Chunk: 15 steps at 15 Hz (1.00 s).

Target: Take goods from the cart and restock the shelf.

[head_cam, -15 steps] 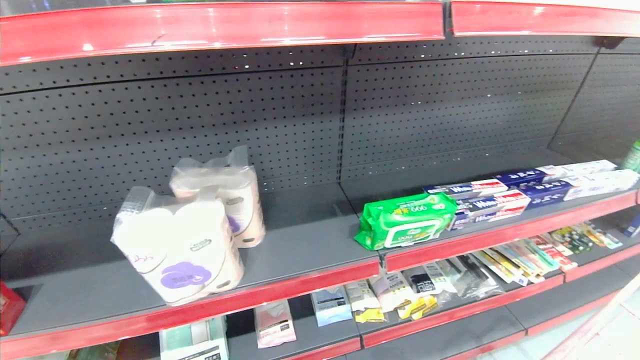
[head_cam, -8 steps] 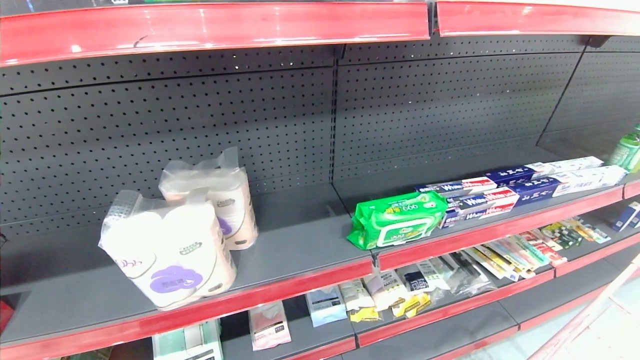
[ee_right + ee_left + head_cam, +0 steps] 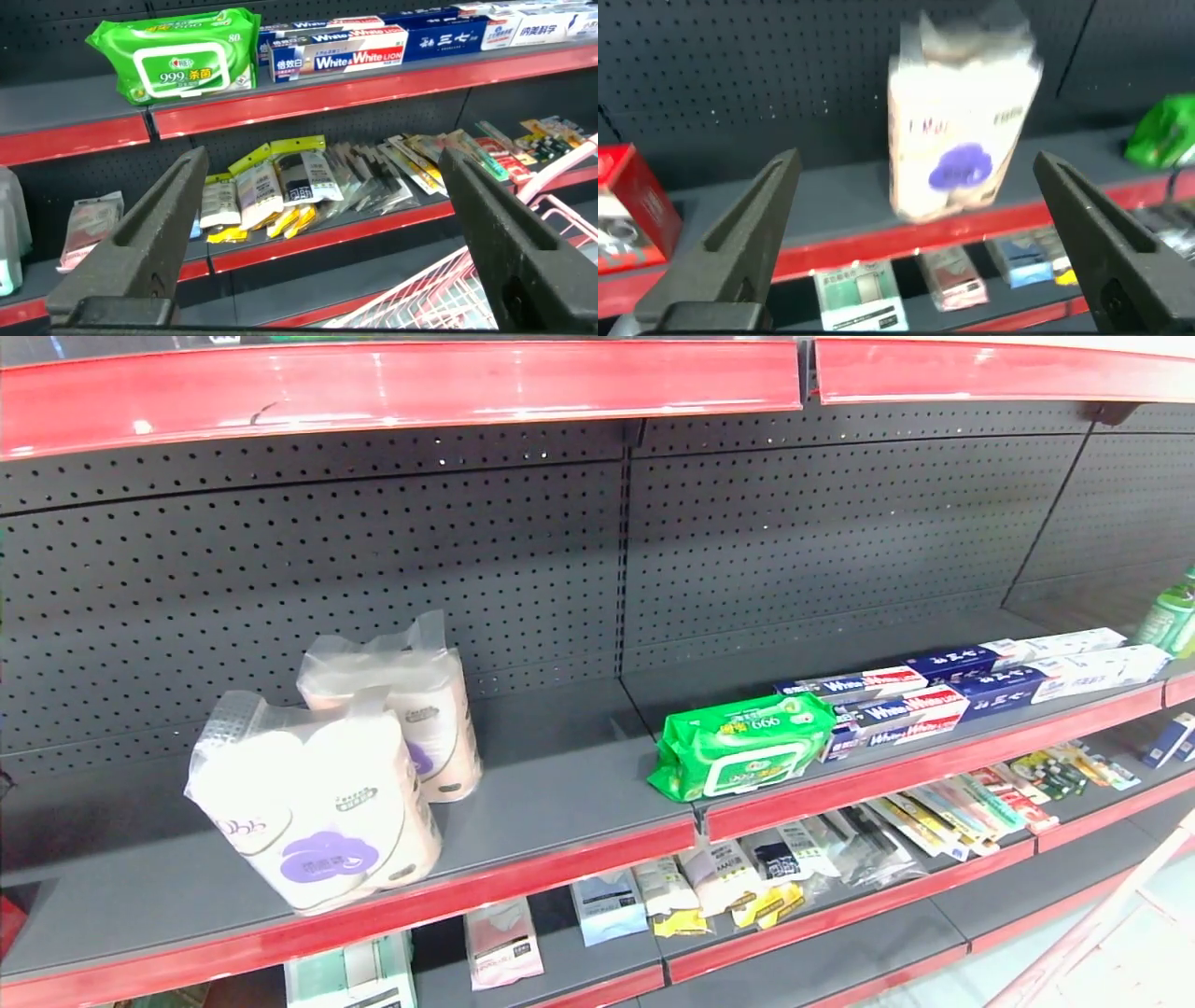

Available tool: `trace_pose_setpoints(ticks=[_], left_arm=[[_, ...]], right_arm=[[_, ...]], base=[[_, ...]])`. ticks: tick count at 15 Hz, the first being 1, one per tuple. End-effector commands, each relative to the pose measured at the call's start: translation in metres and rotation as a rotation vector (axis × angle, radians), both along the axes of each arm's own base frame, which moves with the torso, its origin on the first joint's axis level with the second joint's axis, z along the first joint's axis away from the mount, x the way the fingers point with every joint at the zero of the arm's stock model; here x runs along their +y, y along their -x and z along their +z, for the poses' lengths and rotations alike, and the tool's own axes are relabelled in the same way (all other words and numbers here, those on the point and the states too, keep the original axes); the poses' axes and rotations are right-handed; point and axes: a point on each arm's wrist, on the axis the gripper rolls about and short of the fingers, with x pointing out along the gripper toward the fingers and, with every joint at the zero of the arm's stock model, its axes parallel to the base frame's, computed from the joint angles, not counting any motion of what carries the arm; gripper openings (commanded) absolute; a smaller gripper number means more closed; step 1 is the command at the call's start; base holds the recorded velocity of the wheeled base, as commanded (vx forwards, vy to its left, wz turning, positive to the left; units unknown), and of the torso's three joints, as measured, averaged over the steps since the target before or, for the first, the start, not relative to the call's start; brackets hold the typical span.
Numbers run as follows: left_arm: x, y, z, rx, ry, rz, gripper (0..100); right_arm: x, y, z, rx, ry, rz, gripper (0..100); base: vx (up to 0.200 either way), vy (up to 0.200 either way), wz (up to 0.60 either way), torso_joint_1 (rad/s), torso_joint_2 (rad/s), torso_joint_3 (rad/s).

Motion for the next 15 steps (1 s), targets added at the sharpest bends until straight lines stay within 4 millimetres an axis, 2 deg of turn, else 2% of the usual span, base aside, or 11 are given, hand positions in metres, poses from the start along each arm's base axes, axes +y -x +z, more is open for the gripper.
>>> trace_pose_setpoints(ticks=[1,2,3,4,5,7,10,15], left_arm=[[0.003,-0.053,0.055,0.197,0.036,0.138,100],[0.007,-0.068,0.052,0.319,0.034,0.234,100],[0.01,-0.074,0.05,0.376,0.038,0.269,100],[0.016,-0.093,0.048,0.492,0.054,0.316,100],[0.023,-0.11,0.048,0.556,0.072,0.343,100],[0.032,-0.131,0.047,0.62,0.102,0.341,100],[0.051,-0.153,0.041,0.7,0.15,0.398,100],[0.067,-0.173,0.018,0.855,0.18,0.419,100]], right_arm=[[0.0,0.0,0.0,0.001,0.0,0.0,100],[0.0,0.0,0.0,0.001,0.0,0.0,100],[0.0,0.0,0.0,0.001,0.0,0.0,100],[0.0,0.0,0.0,0.001,0.0,-0.002,100],[0.0,0.0,0.0,0.001,0.0,0.0,100],[0.0,0.0,0.0,0.001,0.0,0.0,100],[0.0,0.0,0.0,0.001,0.0,0.0,100],[0.0,0.0,0.0,0.001,0.0,0.0,100]], base=[[0.0,0.0,0.0,0.0,0.0,0.0],[0.0,0.0,0.0,0.0,0.0,0.0],[0.0,0.0,0.0,0.0,0.0,0.0],[0.0,0.0,0.0,0.0,0.0,0.0],[0.0,0.0,0.0,0.0,0.0,0.0],[0.0,0.0,0.0,0.0,0.0,0.0],[0.0,0.0,0.0,0.0,0.0,0.0],[0.0,0.0,0.0,0.0,0.0,0.0]])
